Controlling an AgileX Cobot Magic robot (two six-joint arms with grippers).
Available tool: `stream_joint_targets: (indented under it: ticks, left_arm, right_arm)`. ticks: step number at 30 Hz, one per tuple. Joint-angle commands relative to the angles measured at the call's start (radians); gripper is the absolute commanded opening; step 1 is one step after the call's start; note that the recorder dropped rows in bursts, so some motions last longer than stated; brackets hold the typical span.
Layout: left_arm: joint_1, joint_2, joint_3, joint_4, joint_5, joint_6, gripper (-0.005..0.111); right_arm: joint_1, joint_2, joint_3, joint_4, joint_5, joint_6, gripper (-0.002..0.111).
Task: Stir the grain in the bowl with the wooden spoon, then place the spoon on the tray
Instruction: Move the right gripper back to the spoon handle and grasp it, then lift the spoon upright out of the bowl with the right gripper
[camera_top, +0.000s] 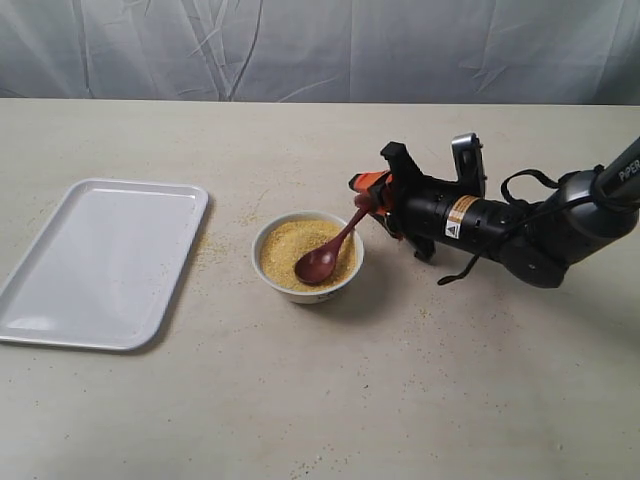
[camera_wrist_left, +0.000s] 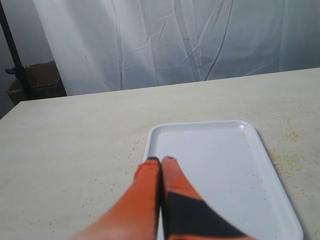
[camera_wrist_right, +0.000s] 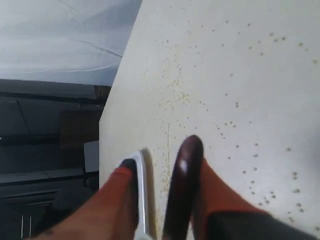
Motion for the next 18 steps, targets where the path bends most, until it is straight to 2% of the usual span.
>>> stream_joint_targets:
  ticks: [1, 4, 18]
  left_arm:
    - [-0.006, -0.005, 0.005, 0.001, 0.001, -0.001, 0.0]
    - [-0.006, -0.005, 0.005, 0.001, 0.001, -0.001, 0.0]
    - [-0.006, -0.005, 0.005, 0.001, 0.001, -0.001, 0.0]
  right_arm:
    - [0.001, 0.002, -0.002, 0.051, 0.007, 0.0, 0.014]
    - [0.001, 0.002, -0.002, 0.085, 0.007, 0.011, 0.008]
    - [0.001, 0.002, -0.002, 0.197, -0.259, 0.02, 0.009]
